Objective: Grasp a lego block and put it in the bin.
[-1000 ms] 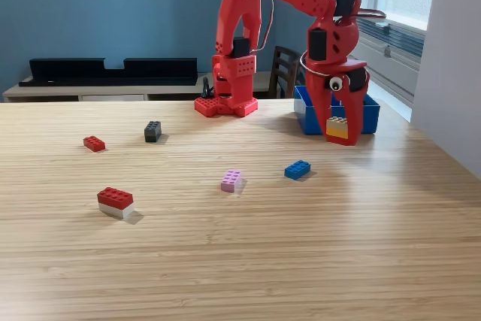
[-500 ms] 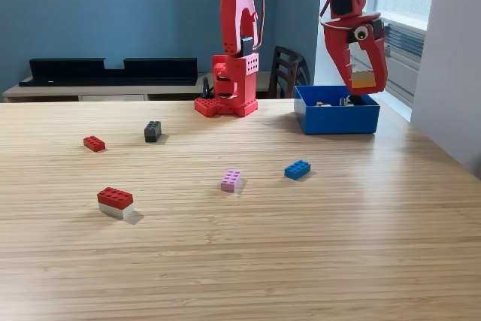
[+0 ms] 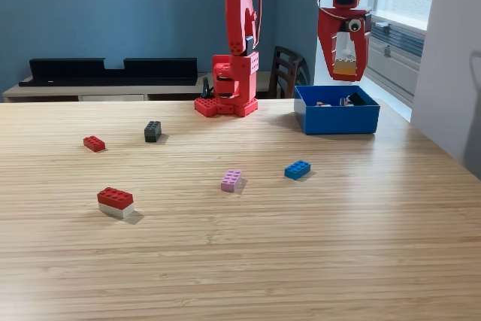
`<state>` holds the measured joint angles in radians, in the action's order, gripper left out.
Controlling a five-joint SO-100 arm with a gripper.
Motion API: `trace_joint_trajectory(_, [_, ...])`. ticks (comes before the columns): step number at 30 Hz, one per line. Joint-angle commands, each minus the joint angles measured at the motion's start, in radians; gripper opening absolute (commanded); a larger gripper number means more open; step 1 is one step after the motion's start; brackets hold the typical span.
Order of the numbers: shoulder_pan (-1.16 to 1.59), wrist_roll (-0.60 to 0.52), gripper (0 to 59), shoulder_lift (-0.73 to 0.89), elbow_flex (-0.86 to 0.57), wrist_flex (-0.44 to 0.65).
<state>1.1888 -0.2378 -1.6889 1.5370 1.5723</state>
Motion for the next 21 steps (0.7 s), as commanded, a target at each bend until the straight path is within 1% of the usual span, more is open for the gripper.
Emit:
trace_joint_trajectory(1, [0.107,-0.029,0.0,-0.089,-0.066,0.034])
trace_joint_trajectory(7, [0.186,-0.044,0.0,-0.087,-0.026,0.032])
trace_joint_trajectory(11, [0.186,-0.021,0.2,-0.087,-0.003,0.032])
trace_joint_trajectory(13, [0.184,-0.005,5.2,-0.087,0.015,0.034])
trace_joint_trajectory(15, [0.184,0.014,11.6,-0.087,0.035,0.034])
trace_joint_trajectory(17, [0.184,0.023,16.9,-0.087,0.049,0.034])
trace_joint_trajectory(19, [0.184,0.023,19.3,-0.087,0.049,0.034])
trace_joint_trajectory(21, [0.186,0.025,20.1,-0.087,0.048,0.034])
